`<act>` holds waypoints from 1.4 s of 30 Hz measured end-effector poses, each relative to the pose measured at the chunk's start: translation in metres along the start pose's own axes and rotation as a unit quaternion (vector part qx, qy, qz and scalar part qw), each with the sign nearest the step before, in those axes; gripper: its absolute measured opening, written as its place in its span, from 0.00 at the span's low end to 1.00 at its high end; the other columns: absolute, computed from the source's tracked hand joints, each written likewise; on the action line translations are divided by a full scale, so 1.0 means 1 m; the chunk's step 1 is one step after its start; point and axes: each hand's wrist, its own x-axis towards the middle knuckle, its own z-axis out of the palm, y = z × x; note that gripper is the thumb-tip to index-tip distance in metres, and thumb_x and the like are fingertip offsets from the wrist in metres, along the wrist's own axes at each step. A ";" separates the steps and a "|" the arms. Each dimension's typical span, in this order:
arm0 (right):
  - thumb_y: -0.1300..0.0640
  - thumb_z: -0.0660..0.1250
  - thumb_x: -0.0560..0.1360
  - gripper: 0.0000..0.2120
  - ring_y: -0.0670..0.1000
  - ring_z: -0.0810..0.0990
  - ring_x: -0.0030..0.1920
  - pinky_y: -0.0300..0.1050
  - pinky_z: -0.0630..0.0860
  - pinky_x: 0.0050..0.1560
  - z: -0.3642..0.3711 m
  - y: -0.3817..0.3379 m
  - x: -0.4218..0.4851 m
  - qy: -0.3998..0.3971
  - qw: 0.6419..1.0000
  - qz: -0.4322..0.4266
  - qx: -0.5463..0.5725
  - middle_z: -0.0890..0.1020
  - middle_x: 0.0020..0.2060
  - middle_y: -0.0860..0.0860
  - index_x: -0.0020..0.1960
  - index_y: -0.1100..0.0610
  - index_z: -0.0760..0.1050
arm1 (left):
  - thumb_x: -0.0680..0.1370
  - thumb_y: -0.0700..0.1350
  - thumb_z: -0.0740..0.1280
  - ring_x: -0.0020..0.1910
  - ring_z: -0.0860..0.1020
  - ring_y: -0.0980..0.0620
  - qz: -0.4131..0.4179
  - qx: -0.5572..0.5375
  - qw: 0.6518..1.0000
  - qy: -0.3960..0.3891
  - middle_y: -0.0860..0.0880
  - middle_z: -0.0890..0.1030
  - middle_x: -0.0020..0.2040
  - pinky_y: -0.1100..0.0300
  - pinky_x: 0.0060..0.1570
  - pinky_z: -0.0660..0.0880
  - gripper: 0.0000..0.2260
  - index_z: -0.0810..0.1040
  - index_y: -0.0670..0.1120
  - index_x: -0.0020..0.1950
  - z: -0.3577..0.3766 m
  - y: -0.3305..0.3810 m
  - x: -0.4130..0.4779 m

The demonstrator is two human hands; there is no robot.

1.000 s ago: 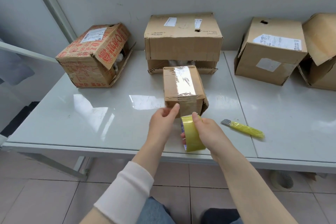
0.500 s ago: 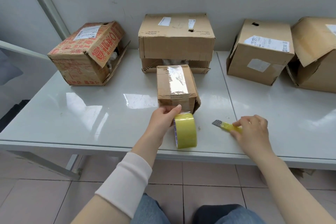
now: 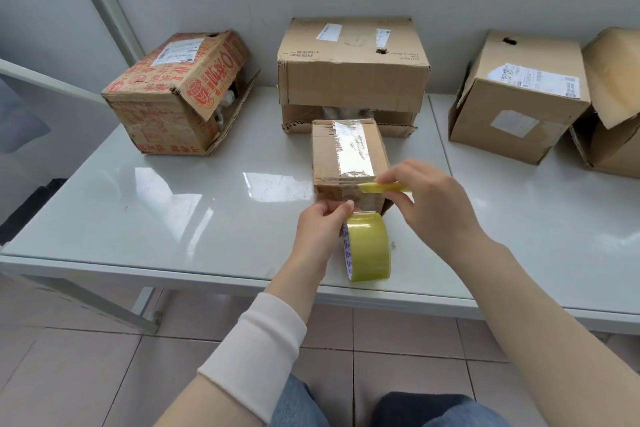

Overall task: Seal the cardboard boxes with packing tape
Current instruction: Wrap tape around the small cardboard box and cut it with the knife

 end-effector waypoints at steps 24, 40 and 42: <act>0.69 0.76 0.63 0.08 0.58 0.78 0.30 0.38 0.66 0.31 0.015 -0.008 -0.001 0.018 0.995 -0.039 -0.091 0.81 0.33 0.57 0.38 0.62 0.79 | 0.78 0.43 0.66 0.50 0.81 0.46 -0.012 -0.007 1.000 0.007 0.45 0.83 0.47 0.49 0.58 0.76 0.04 0.80 0.46 0.45 0.002 0.003 0.001; 0.59 0.69 0.73 0.05 0.54 0.73 0.43 0.44 0.66 0.40 0.001 0.063 -0.071 -0.035 0.940 0.339 -0.008 0.80 0.42 0.52 0.49 0.56 0.79 | 0.78 0.41 0.65 0.41 0.80 0.56 0.049 -0.018 0.998 -0.045 0.52 0.84 0.40 0.59 0.50 0.76 0.04 0.76 0.44 0.43 -0.004 0.002 -0.019; 0.57 0.69 0.73 0.07 0.57 0.73 0.49 0.45 0.68 0.44 0.007 0.075 -0.079 -0.055 0.927 0.371 -0.020 0.81 0.46 0.54 0.51 0.55 0.80 | 0.78 0.40 0.66 0.41 0.80 0.58 0.089 -0.007 0.994 -0.070 0.53 0.84 0.39 0.62 0.48 0.75 0.05 0.76 0.44 0.42 -0.004 0.000 -0.027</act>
